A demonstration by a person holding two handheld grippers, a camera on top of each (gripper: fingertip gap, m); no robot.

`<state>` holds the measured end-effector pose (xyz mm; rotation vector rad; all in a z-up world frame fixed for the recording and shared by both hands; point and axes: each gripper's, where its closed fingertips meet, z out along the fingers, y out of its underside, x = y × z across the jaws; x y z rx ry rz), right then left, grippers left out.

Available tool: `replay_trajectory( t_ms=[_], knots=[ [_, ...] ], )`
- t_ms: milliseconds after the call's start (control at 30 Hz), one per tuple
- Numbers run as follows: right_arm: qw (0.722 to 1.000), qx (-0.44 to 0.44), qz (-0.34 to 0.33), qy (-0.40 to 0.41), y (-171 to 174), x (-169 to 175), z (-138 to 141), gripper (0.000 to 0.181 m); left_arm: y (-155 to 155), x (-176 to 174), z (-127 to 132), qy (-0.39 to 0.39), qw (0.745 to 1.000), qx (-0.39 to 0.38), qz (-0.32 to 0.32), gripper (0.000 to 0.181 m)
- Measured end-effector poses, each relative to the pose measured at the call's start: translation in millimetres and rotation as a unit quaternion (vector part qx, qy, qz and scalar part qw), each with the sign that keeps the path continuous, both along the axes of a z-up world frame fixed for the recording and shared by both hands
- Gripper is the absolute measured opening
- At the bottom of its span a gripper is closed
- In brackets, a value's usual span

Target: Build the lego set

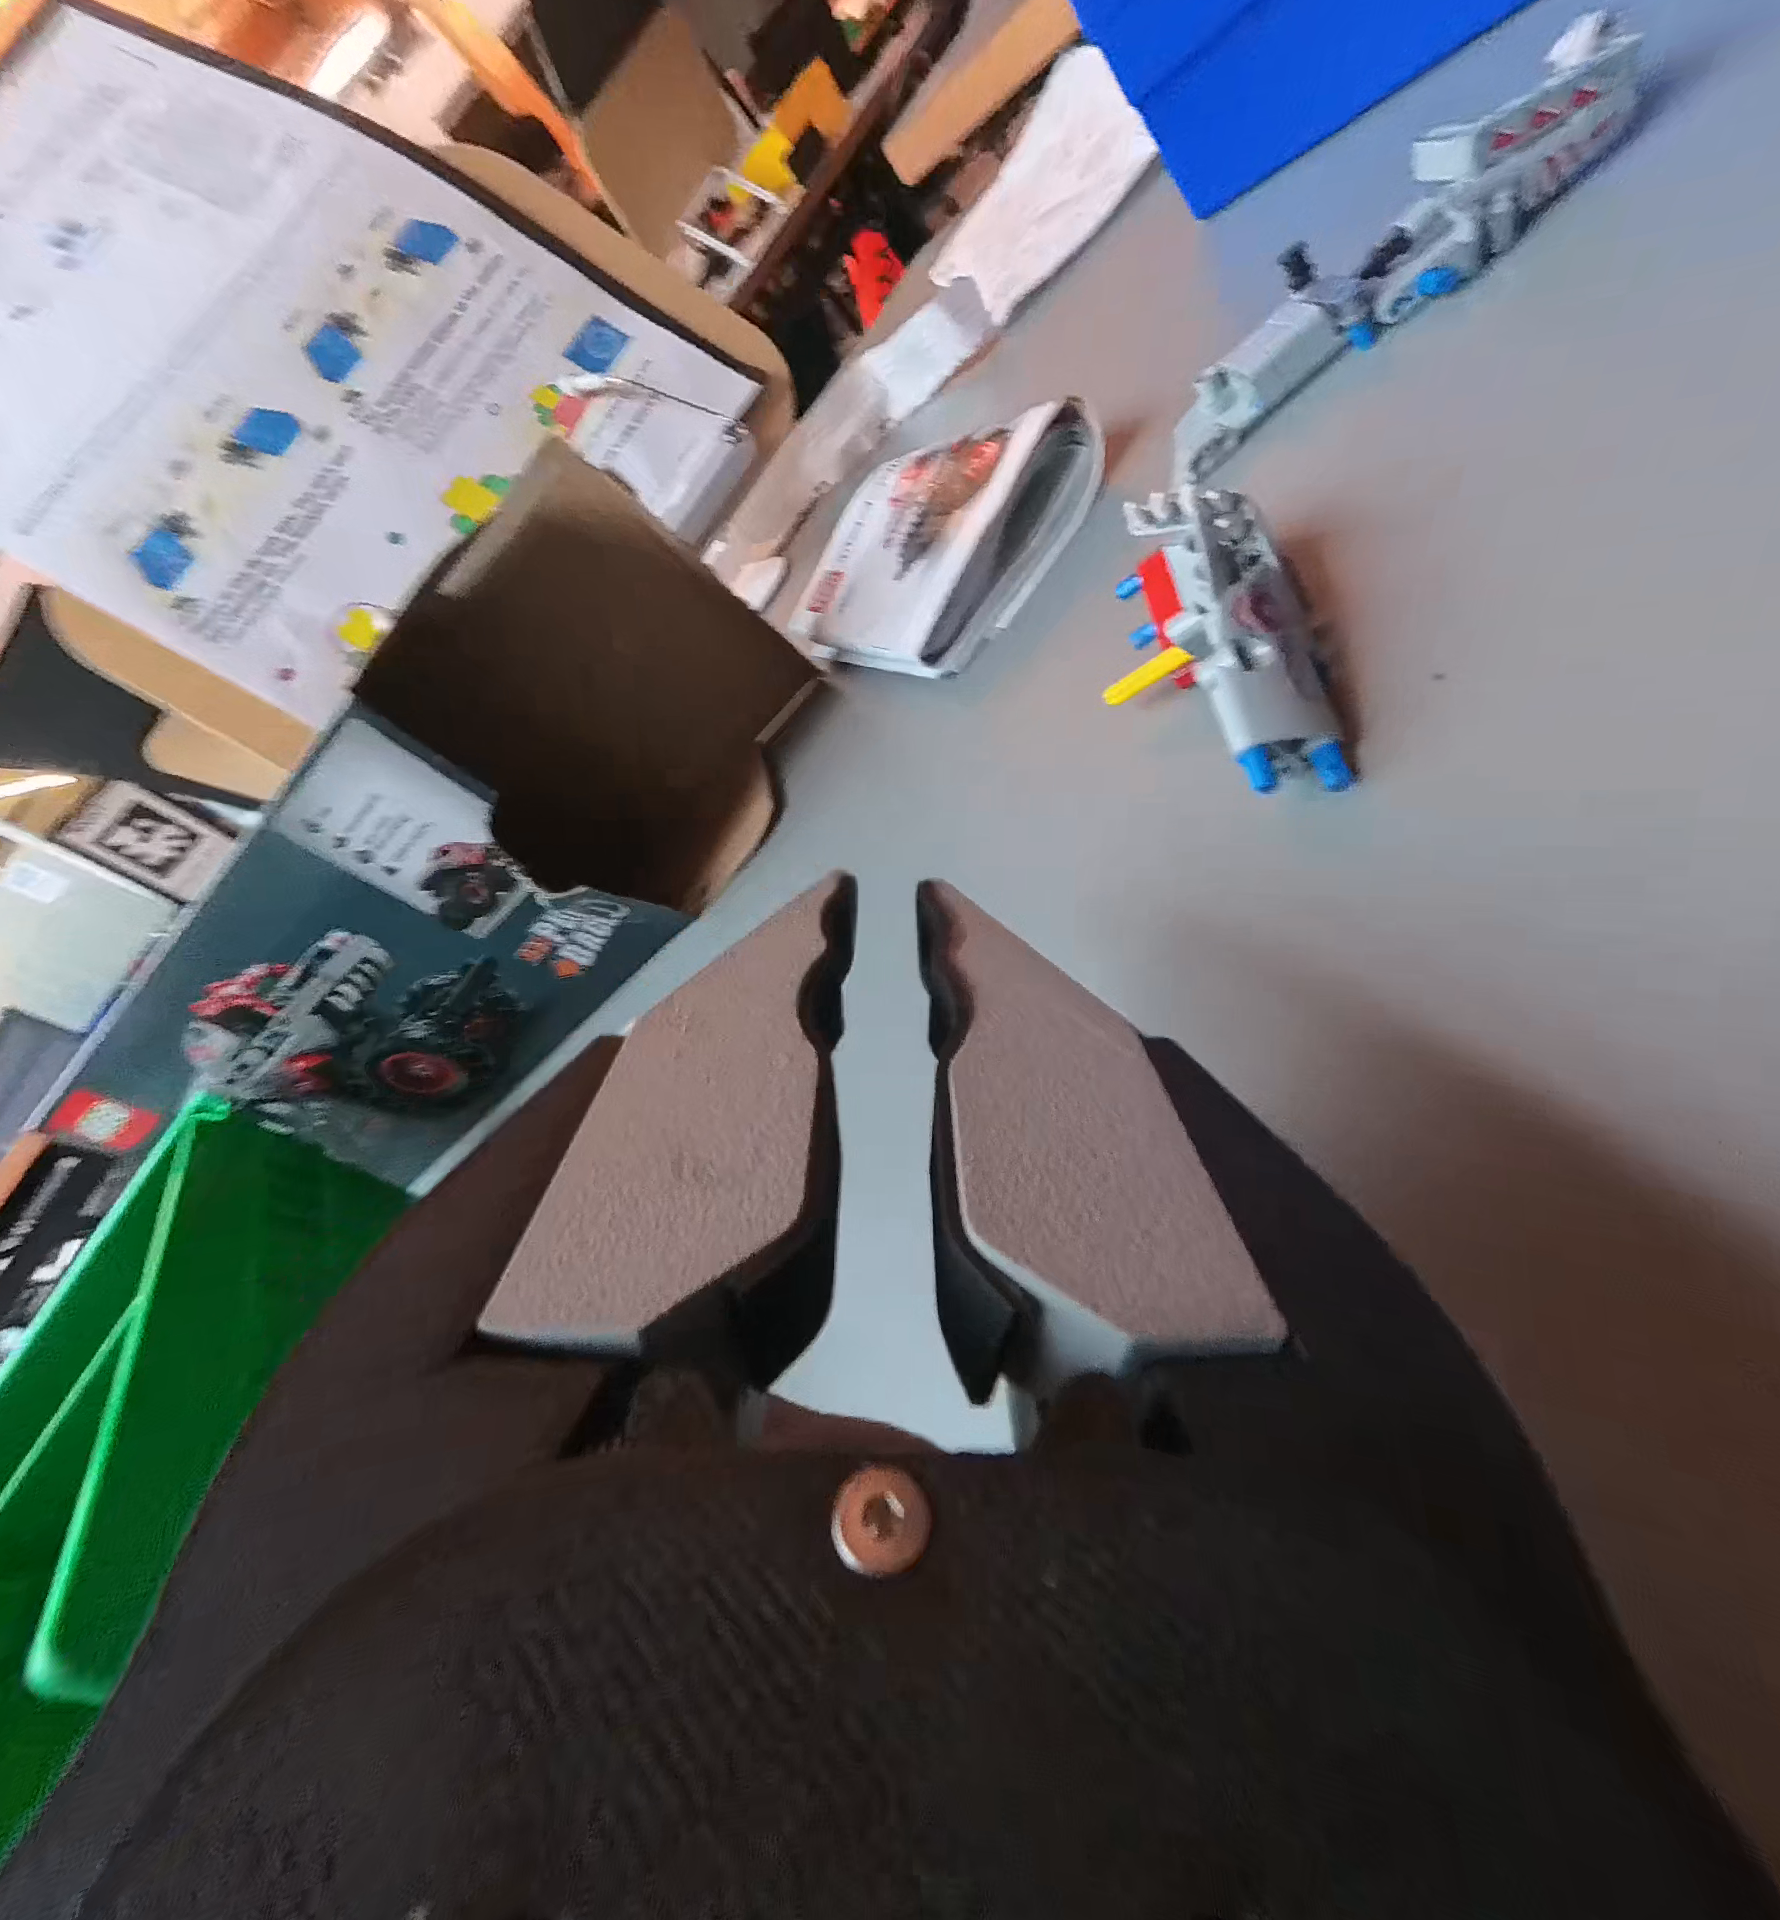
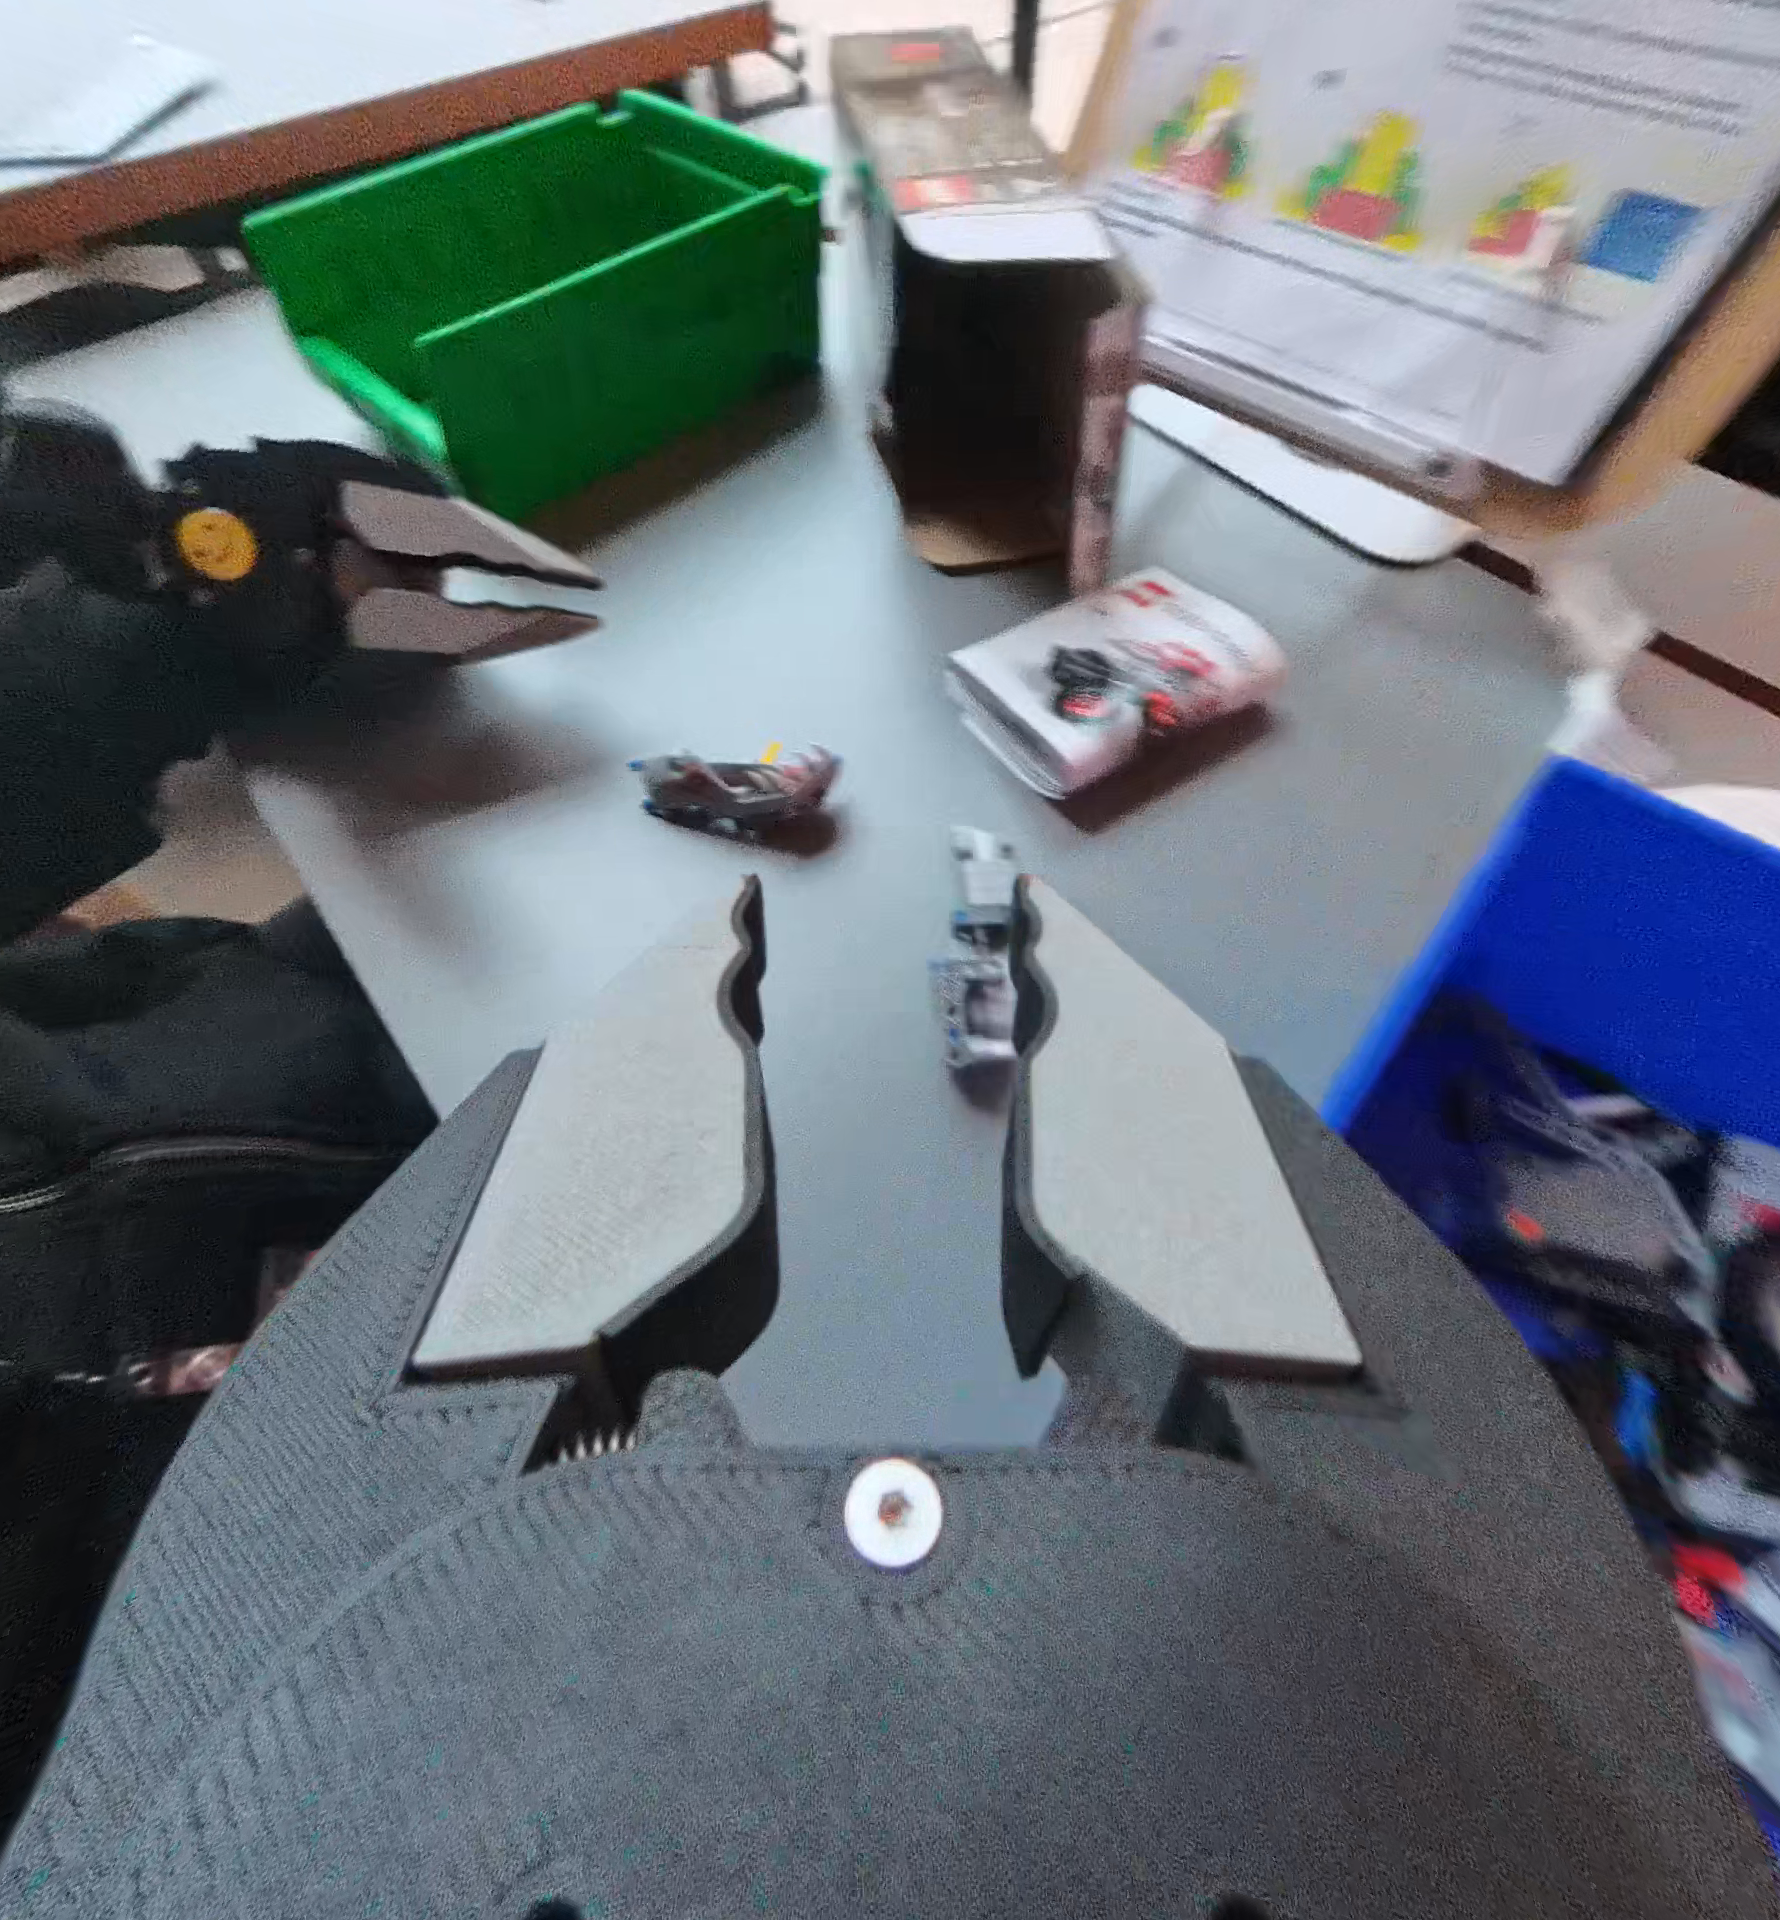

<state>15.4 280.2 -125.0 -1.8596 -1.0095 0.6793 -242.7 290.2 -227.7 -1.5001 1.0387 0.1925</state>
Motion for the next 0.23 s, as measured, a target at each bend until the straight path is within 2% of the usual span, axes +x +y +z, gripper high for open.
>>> replay_trajectory(
  t_ms=[67,167,233],
  knots=[
    [0.998,-0.004,0.06,0.003,-4.6,-49.5,-19.8,0.038,-5.2,5.7,-11.8,0.014,0.999,-0.043,-0.011,0.014],
    [0.991,-0.005,0.132,0.014,5.3,-111.1,-46.2,0.038,-14.0,10.8,-28.0,0.037,0.994,-0.099,-0.019,0.023],
    [0.981,0.001,0.192,0.025,7.8,-143.7,-55.1,0.039,-24.8,14.3,-38.5,0.031,0.985,-0.163,-0.037,0.025]
  ],
)
